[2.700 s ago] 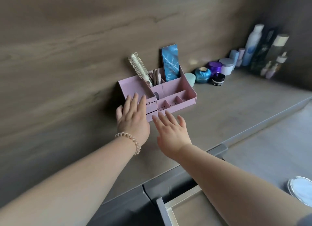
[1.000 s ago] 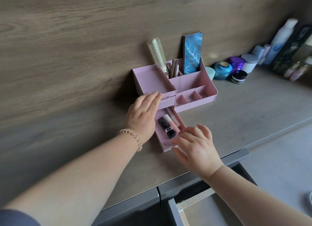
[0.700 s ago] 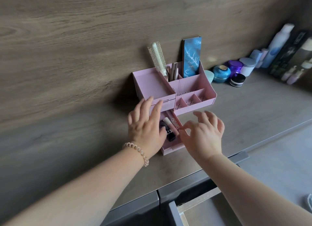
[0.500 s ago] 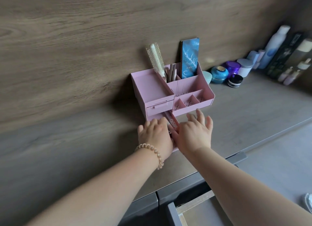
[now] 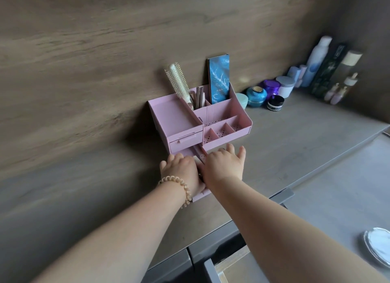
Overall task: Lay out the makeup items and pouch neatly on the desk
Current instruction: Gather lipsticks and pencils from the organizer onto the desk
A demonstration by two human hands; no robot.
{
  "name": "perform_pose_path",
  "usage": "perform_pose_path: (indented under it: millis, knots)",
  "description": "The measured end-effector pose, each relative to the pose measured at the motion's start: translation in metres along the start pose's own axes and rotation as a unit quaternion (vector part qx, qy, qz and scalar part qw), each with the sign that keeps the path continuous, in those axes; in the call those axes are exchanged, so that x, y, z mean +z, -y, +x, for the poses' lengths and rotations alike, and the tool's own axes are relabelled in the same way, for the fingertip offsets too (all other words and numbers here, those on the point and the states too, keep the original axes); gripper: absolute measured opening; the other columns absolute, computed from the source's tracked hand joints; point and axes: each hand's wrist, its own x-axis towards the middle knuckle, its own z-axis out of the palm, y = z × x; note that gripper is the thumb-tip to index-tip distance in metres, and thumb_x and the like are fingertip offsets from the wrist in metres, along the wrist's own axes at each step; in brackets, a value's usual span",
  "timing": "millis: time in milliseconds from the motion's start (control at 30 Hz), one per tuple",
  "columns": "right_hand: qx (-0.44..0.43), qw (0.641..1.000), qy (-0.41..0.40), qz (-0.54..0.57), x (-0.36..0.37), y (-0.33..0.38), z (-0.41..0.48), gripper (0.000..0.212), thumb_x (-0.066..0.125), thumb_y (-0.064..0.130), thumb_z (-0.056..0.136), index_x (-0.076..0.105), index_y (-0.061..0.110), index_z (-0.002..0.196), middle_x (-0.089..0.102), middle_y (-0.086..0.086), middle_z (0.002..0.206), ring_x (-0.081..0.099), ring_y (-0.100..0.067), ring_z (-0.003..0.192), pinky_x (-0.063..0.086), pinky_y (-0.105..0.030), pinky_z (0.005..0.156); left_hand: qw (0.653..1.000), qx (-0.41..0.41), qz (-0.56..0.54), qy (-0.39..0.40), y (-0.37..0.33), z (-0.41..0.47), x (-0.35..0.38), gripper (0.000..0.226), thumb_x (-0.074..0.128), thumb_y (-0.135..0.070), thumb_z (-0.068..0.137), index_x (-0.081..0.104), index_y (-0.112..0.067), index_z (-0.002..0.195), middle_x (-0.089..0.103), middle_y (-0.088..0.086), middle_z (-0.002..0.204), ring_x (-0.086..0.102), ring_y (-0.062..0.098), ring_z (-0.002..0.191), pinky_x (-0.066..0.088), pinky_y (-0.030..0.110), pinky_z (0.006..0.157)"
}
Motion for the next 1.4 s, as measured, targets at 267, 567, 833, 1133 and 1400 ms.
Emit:
perform_pose_path:
  millis: [267,567,833,1133,1400]
  knots:
    - [-0.012,0.997,-0.077,0.029,0.001,-0.001,-0.004,0.024,0.049,0.038,0.085,0.064,0.023,0.095,0.059,-0.001,0.106,0.042,-0.026,0.114,0.014,-0.047,0.110,0.986,0.015,-0.143,-0.084,0.001,-0.012,-0.006,0.040,0.063,-0.029,0.070,0.041,-0.029,0.104,0.059,-0.001,0.109,0.056,0.029,0.102,0.045,0.037,0.083]
    - [0.089,0.839,-0.227,0.486,-0.021,-0.065,-0.044,0.013,0.068,0.028,0.079,0.061,0.023,0.089,0.062,0.013,0.074,0.060,-0.007,0.075,0.047,-0.028,0.070,0.864,0.119,-0.488,-0.029,-0.073,-0.024,-0.022,0.061,0.069,-0.009,0.080,0.029,-0.047,0.106,0.061,0.000,0.104,0.065,0.018,0.083,0.057,0.035,0.065]
    - [0.157,0.825,-0.254,0.479,-0.006,-0.186,-0.077,0.009,0.057,0.023,0.086,0.053,0.027,0.093,0.062,0.017,0.085,0.060,-0.009,0.088,0.048,-0.034,0.077,0.796,0.102,-0.576,0.158,-0.185,-0.048,0.041,0.051,0.049,-0.007,0.077,0.027,-0.039,0.111,0.056,0.012,0.099,0.056,0.019,0.069,0.043,0.029,0.056]
    - [0.290,0.920,-0.160,0.210,0.049,-0.355,-0.097,0.012,0.048,0.033,0.086,0.053,0.023,0.089,0.064,0.009,0.093,0.048,-0.024,0.103,0.027,-0.034,0.078,0.876,0.134,-0.433,0.167,-0.289,-0.070,0.124,0.043,0.055,-0.011,0.087,0.031,-0.035,0.112,0.064,-0.001,0.102,0.063,0.018,0.086,0.053,0.033,0.072]
    - [0.304,0.942,-0.074,0.119,0.075,-0.409,-0.106,0.008,0.050,0.025,0.074,0.043,0.021,0.075,0.047,0.008,0.063,0.044,-0.021,0.091,0.024,-0.033,0.084,0.892,0.135,-0.407,0.144,-0.349,-0.067,0.168,0.021,0.058,-0.007,0.081,0.052,-0.021,0.096,0.063,-0.005,0.087,0.061,0.012,0.079,0.042,0.010,0.061]
